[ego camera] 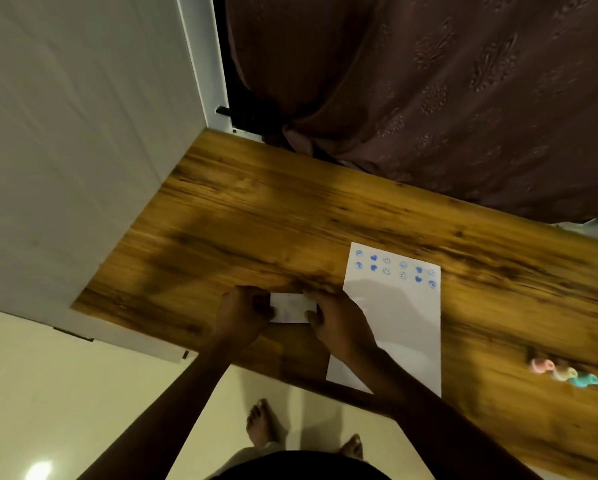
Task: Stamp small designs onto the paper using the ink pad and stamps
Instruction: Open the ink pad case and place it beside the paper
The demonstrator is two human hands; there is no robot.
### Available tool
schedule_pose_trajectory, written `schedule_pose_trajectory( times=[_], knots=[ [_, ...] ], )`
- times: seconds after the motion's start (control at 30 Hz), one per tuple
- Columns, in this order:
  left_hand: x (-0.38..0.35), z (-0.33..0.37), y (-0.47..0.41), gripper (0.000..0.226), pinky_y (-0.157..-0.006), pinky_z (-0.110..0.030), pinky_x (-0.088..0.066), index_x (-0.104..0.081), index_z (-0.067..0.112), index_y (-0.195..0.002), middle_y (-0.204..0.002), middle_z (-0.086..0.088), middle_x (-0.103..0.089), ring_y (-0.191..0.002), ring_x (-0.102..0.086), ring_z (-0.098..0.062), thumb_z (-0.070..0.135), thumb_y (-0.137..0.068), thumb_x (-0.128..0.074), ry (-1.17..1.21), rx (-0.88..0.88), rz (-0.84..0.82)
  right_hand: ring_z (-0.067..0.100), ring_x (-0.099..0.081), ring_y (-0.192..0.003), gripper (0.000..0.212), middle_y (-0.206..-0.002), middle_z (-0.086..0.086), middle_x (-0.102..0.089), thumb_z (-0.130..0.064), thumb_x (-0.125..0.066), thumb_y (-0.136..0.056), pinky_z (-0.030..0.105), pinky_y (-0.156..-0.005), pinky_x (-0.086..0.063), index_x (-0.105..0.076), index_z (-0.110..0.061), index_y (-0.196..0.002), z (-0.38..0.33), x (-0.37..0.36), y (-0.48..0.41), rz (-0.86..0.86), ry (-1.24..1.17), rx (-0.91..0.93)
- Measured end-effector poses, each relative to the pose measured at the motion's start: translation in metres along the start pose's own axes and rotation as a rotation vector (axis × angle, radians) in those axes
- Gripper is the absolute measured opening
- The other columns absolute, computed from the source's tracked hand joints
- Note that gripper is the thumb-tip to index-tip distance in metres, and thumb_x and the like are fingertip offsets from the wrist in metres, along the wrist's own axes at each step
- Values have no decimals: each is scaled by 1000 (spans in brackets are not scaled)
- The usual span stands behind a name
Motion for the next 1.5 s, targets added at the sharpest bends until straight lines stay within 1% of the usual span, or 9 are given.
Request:
schedule_pose_trajectory(
  times=[0.13,0.23,0.43,0.73,0.87,1.0,1.23,1.4,1.5],
  knots=[
    [-3,0,7,48,-94,-41,-58,-68,6,-121,-116,-11,-73,-106,-71,-29,16,-77,-85,27,-42,-30,21,-51,-137,54,-151,-4,-52,-40,-66,-94,33,-115,-40,-55,-25,-144,7,7,-2,-141,76,182],
    [-5,1,9,63,-96,-30,-51,-61,8,-132,-128,-12,-69,-116,-67,-31,13,-74,-85,-27,-66,-39,21,-51,-137,56,-153,-4,-49,-35,-69,-92,33,-114,-39,-52,-25,-145,11,10,-7,-198,86,197],
    [-9,-2,7,60,-94,-25,-45,-59,8,-136,-132,-12,-67,-120,-65,-30,15,-81,-81,-28,-60,-20,19,-55,-133,41,-145,-2,-59,-32,-61,-99,29,-113,-39,-61,-22,-138,18,17,-19,-232,57,259],
    [-17,-9,3,45,-101,-24,-43,-56,-1,-137,-138,-20,-62,-127,-61,-30,11,-95,-67,-35,-10,-67,17,-47,-139,56,-152,-5,-50,-35,-71,-91,28,-115,-35,-56,-25,-143,27,14,-19,-298,67,284],
    [-13,-9,7,50,-86,-23,-45,-68,7,-126,-120,-13,-73,-110,-70,-30,14,-79,-83,-15,-87,6,17,-54,-133,53,-145,-4,-58,-32,-75,-87,30,-112,-41,-61,-23,-137,27,13,-23,-271,-17,245],
    [-8,-10,6,53,-90,-24,-42,-65,8,-130,-125,-13,-71,-113,-69,-31,19,-81,-82,-26,-156,-26,17,-57,-130,46,-142,-1,-61,-32,-74,-89,33,-110,-48,-65,-22,-133,30,16,-29,-305,-103,239],
    [-2,-9,8,53,-90,-19,-46,-68,18,-128,-122,-5,-75,-111,-71,-21,12,-77,-82,-19,-212,22,2,-63,-100,35,-120,-6,-70,-44,-53,-101,10,-88,-49,-65,-30,-130,33,22,-38,-256,-172,259],
    [-2,-10,8,59,-95,-20,-45,-63,20,-133,-126,-3,-71,-113,-67,-17,11,-77,-81,13,-233,39,15,-63,-113,34,-124,-2,-68,-44,-45,-104,32,-100,-53,-64,-25,-124,30,30,-56,-180,-118,261],
    [-3,-12,6,60,-95,-16,-44,-60,18,-136,-130,-3,-70,-117,-67,-18,14,-79,-81,-6,-240,-4,17,-61,-118,29,-128,-1,-65,-34,-48,-105,32,-100,-52,-62,-22,-128,30,30,-69,-214,-138,272]
  ],
)
Point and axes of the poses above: each hand's wrist, its own y-axis away from the middle knuckle, its own x-axis out of the back of the hand, z = x × y, the point moved 2 cm from there along -y, towards the middle knuckle
